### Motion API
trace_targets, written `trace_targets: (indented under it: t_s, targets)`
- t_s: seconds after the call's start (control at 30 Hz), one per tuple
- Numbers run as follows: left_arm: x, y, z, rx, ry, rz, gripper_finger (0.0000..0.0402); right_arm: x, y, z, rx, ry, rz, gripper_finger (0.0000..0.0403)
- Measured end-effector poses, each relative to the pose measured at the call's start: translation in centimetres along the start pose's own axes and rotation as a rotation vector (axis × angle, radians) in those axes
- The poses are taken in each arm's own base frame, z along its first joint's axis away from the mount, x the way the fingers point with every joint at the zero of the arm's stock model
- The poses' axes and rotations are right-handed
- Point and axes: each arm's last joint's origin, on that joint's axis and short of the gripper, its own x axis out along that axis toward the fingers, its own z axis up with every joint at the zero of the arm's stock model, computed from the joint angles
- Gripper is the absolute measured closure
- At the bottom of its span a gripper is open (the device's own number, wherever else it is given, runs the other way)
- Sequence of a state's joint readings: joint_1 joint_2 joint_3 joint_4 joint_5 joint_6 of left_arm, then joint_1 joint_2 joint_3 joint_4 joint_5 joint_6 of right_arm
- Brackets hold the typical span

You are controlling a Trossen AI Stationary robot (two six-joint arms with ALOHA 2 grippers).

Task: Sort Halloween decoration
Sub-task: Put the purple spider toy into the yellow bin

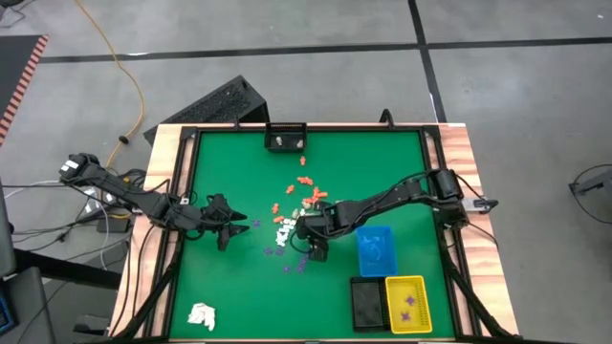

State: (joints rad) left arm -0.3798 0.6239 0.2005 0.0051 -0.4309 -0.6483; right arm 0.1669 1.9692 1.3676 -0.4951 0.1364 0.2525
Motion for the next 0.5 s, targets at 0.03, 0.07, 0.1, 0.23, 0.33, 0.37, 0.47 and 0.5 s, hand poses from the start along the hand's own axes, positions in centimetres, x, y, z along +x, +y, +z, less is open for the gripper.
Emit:
trace_targets:
  t_s: [0.03,0.07,0.1,0.23,0.33,0.37,0.47,0.5]
  targets:
    - [0.0,0.0,0.0,0.0,0.0,0.0,0.0213,0.1,0.0,-0.1,-0.001,0.007,-0.002,0.0284]
    - [0.0,0.0,0.0,0.0,-0.001,0.0,0.0213,0.6,0.1,-0.2,-0.002,0.013,-0.003,0.0284]
    - [0.0,0.0,0.0,0.0,0.0,0.0,0.0213,0.9,0.1,-0.1,-0.001,0.008,-0.001,0.0284]
    - [0.0,0.0,0.0,0.0,0.001,0.0,0.0213,1.5,0.2,-0.4,0.0,0.03,-0.006,0.0284]
    - [0.0,0.0,0.0,0.001,0.003,0.001,0.0213,1.5,0.2,-0.5,0.006,0.032,-0.02,0.0287]
    - [0.0,0.0,0.0,0.002,0.005,0.002,0.0213,1.5,0.2,-0.5,0.013,0.032,-0.032,0.0292]
    - [0.0,0.0,-0.1,0.002,0.006,0.003,0.0213,1.4,0.1,-0.6,0.023,0.034,-0.053,0.0316]
    - [0.0,0.0,-0.1,0.002,0.006,0.003,0.0213,1.4,0.1,-0.6,0.022,0.037,-0.054,0.0327]
